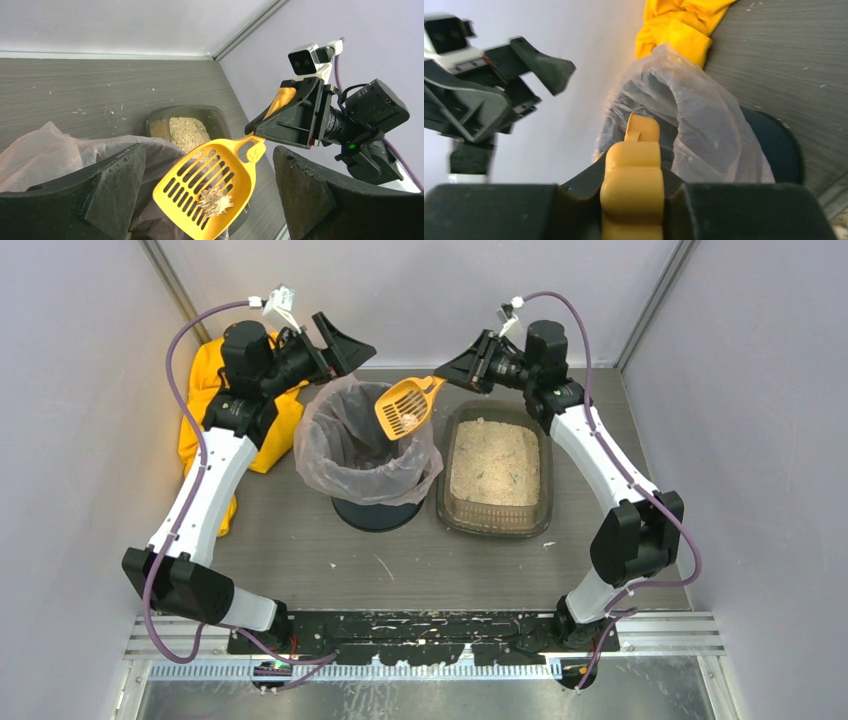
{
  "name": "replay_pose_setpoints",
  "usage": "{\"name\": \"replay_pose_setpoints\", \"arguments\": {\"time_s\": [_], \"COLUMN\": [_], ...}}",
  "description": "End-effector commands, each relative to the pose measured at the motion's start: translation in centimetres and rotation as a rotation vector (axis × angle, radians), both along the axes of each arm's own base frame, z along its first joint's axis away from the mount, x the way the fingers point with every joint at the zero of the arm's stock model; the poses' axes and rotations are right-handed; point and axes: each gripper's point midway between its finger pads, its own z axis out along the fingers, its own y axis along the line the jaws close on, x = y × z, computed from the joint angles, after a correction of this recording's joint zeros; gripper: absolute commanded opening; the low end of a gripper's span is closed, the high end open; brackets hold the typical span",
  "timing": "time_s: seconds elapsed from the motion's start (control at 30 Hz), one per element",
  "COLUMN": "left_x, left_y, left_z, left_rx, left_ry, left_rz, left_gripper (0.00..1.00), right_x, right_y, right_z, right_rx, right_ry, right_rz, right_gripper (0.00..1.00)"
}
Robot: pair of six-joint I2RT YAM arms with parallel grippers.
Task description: Clean the litter box
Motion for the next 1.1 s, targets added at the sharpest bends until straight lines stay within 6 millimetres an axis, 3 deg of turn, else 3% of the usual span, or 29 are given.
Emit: {"name": "replay_pose_setpoints", "arguments": {"time_s": [0.0,0.2,0.6,0.8,0.9,0.93,0.97,1.07], "left_x": [-1.1,-1.2,-0.4,-0.1,0.0,0.0,0.0,0.0], "left_y": [0.9,0.9,0.3,0.2,0.2,0.2,0.2,0.1], "left_z": [2.2,1.8,1.2,1.0,1.0,1.0,1.1,1.0], "left_rx": [0.014,0.012,-0.003,-0.005,-0.005,-0.005,-0.006,-0.008], "left_ry": [-0.07,-0.063,-0.043,-0.04,-0.042,-0.042,-0.044,-0.043], "left_rz": [0.018,0.015,-0.005,-0.007,-0.006,-0.007,-0.007,-0.009], "left_gripper": [0.98,0.98,0.98,0.98,0.98,0.98,0.97,0.98], "right_x": [-1.0,-1.9,-2.6,-3.4,-3.8,-4.2,-3.8,-2.9], "right_y": [1.1,2.9,5.4,5.7,4.9,4.3,3.0,-0.5], "right_z": [0.4,0.7,3.5,6.8,10.0,12.0,13.5,15.3], "right_rx": [-0.222,-0.448,-0.609,-0.505,-0.347,-0.256,-0.18,-0.04], "right_ry": [-0.132,-0.262,-0.438,-0.489,-0.489,-0.517,-0.513,-0.485], "right_rz": [0.02,0.042,0.072,0.044,0.017,0.017,-0.008,-0.061], "right_gripper": [0.01,0.01,0.01,0.01,0.01,0.01,0.01,0.01]}}
